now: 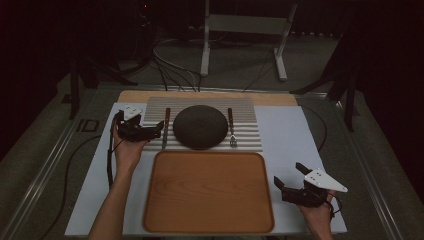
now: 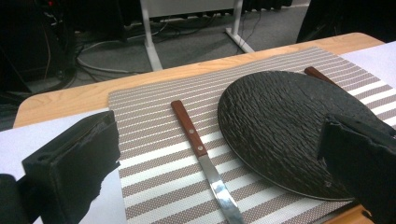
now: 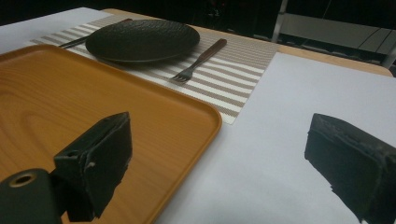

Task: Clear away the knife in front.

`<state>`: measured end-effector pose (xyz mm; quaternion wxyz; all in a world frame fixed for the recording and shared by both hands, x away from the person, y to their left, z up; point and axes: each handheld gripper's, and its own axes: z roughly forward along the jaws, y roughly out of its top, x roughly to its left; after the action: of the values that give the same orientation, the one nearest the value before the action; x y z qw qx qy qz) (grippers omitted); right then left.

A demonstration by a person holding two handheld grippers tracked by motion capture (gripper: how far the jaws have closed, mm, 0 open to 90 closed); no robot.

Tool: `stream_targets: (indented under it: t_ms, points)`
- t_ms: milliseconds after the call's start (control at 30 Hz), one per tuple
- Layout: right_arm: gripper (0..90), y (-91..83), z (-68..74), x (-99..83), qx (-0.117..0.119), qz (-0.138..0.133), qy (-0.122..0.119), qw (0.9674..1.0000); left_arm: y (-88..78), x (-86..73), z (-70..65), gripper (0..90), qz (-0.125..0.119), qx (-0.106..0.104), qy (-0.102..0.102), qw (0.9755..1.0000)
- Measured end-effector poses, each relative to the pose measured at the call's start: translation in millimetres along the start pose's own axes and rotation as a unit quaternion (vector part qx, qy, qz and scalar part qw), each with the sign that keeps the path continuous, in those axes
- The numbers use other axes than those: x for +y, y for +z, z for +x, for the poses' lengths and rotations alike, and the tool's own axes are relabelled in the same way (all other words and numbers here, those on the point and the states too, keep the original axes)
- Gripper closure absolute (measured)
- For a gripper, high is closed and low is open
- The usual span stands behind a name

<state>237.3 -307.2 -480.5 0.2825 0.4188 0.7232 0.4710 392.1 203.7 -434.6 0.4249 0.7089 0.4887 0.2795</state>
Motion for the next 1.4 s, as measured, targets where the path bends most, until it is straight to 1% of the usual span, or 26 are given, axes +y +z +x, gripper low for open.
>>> stream_targets:
  t_ms: [67, 300, 400, 767, 1167, 1400]
  points:
    - [7.5, 0.0, -0.1, 0.0, 0.000, 0.000, 0.000, 1.0000, 1.0, 0.1, 0.5, 0.0, 0.001, 0.001, -0.001, 1.0000]
    - [7.5, 0.2, -0.1, 0.0, 0.001, 0.001, -0.001, 1.0000, 8.8, 0.4, 3.0, 0.0, 0.004, 0.001, -0.014, 0.9999]
    - [7.5, 0.0, -0.3, 0.0, 0.000, 0.001, 0.001, 1.0000, 13.1, 1.1, 3.4, 0.0, 0.009, 0.005, -0.014, 0.9999]
    - [7.5, 0.1, -0.5, 0.1, 0.000, 0.001, 0.001, 1.0000, 25.5, 5.6, 3.8, 0.0, 0.014, 0.009, -0.022, 0.9996]
    - [7.6, 1.3, -0.3, -0.2, 0.000, 0.005, -0.002, 1.0000, 43.1, 1.8, 4.7, 0.0, 0.031, 0.010, -0.027, 0.9991]
    - [7.6, 1.4, -0.3, -0.2, 0.000, 0.005, -0.001, 1.0000, 51.9, 1.0, 3.4, 0.1, 0.039, 0.011, -0.026, 0.9989]
